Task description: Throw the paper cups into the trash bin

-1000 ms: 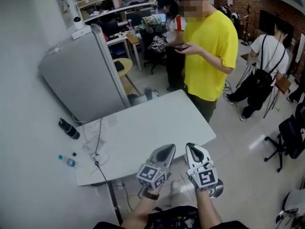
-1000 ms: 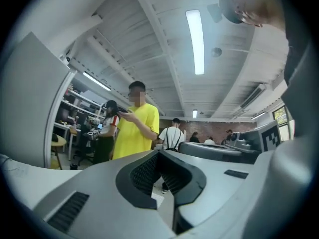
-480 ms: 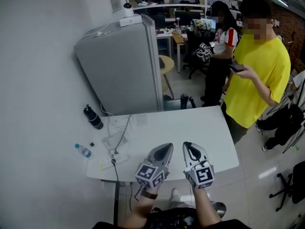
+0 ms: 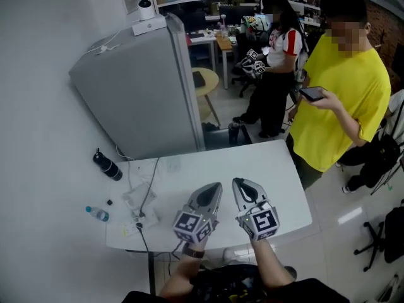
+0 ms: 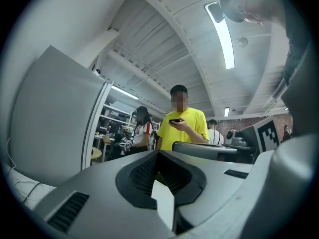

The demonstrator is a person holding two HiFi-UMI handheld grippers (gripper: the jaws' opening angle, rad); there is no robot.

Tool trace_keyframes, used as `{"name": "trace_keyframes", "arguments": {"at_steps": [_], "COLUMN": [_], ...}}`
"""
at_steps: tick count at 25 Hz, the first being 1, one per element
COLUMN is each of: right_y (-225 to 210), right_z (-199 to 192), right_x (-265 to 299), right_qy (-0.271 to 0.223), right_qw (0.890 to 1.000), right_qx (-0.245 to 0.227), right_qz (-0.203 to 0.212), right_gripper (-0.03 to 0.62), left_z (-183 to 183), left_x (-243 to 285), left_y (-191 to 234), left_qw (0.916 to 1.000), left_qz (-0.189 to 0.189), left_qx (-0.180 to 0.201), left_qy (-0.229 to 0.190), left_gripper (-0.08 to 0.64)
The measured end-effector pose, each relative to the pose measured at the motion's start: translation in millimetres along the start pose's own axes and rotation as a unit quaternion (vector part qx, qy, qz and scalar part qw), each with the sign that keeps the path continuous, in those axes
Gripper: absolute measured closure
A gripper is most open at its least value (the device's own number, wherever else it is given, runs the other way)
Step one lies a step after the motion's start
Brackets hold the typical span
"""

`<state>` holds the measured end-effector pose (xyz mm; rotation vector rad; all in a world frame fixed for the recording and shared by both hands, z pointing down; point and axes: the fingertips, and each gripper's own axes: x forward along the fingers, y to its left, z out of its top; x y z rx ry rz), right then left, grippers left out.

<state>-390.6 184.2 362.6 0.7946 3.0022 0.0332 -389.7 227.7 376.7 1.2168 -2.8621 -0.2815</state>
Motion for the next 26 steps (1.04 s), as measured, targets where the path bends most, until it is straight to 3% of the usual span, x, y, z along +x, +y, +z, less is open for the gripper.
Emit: {"name": "trace_keyframes", "arguments": {"at_steps": [6, 12, 22, 26], "right_y": [-19.9, -16.6, -9.1, 10.2], "right_z": [7.5, 15.3, 17.8, -4.4], "right_x": [17.5, 29.8, 45.8, 48.5], "right_qy": [-0.003, -0.004, -0.005, 0.008], "right_qw": [0.999, 0.998, 0.998, 0.998], "right_qx": [-0.003, -0.020, -0.019, -0.024], "right_qz": [-0.038, -0.054, -0.065, -0.061], "right_gripper": [0.592, 0.591, 0.592, 0.591], "left_z": [6.4, 21.5, 9.5, -0.6], "left_x": [26.1, 14.9, 15.3, -4.5], "left_y": [9.8, 38.6, 49.5, 50.4], "left_qw": [0.9985, 0.9983, 0.9947, 0.9914], "left_qz": [-0.052, -0.055, -0.098, -0.124], "left_qx": [0.013, 0.014, -0.024, -0.037], "left_qy": [0.011, 0.011, 0.022, 0.021], "left_gripper": [0.558, 0.558, 0.558, 0.558]}}
